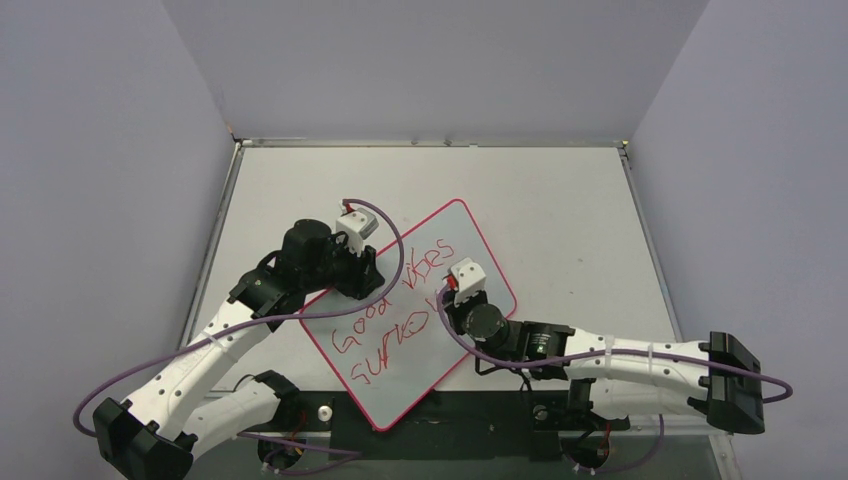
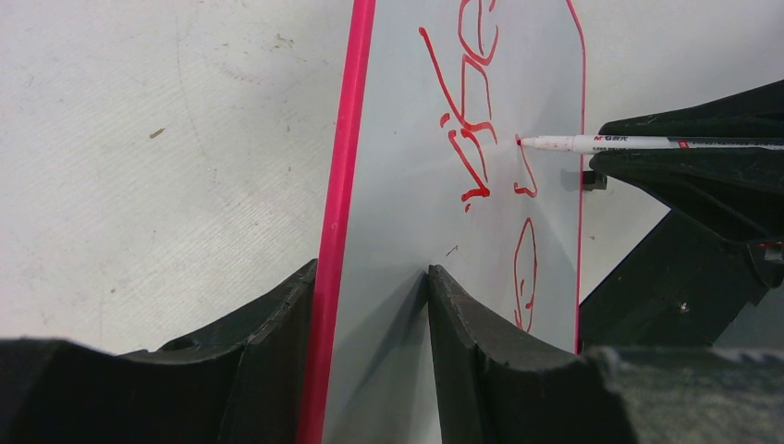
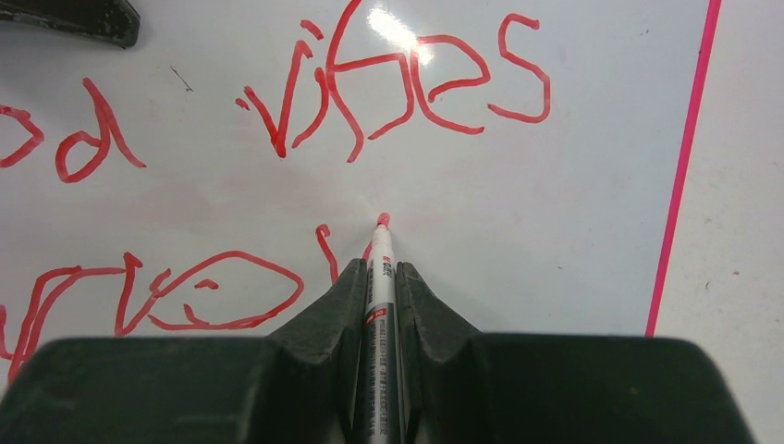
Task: Write a sentence on the whiteboard
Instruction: Write a sentence on the whiteboard stand.
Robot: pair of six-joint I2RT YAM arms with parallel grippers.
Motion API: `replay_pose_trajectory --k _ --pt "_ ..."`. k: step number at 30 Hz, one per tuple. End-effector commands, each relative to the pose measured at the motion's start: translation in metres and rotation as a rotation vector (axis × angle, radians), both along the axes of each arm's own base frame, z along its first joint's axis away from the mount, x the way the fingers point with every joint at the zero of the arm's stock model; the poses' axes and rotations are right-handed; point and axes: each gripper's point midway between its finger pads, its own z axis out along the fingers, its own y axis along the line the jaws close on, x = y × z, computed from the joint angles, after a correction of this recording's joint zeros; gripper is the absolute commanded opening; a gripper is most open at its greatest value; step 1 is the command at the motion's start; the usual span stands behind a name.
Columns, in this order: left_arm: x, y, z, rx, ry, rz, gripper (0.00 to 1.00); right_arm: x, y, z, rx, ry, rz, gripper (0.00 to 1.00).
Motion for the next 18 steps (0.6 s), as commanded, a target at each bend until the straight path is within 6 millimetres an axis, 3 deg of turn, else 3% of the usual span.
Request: replay_pose_trajectory --k 1,12,18 --pt "0.018 0.004 0.021 0.009 -0.119 0.031 0.0 -0.005 -0.005 -0.001 0.057 0.032 -0.007 0.0" --pt "0.018 0.004 0.021 0.01 -0.119 0.032 0.0 -0.02 -0.016 -0.021 0.05 0.073 -0.004 0.0" --pt "0.018 0.004 0.021 0.013 -0.116 0.032 0.0 -0.022 -0.025 -0.021 0.051 0.074 -0.023 0.0"
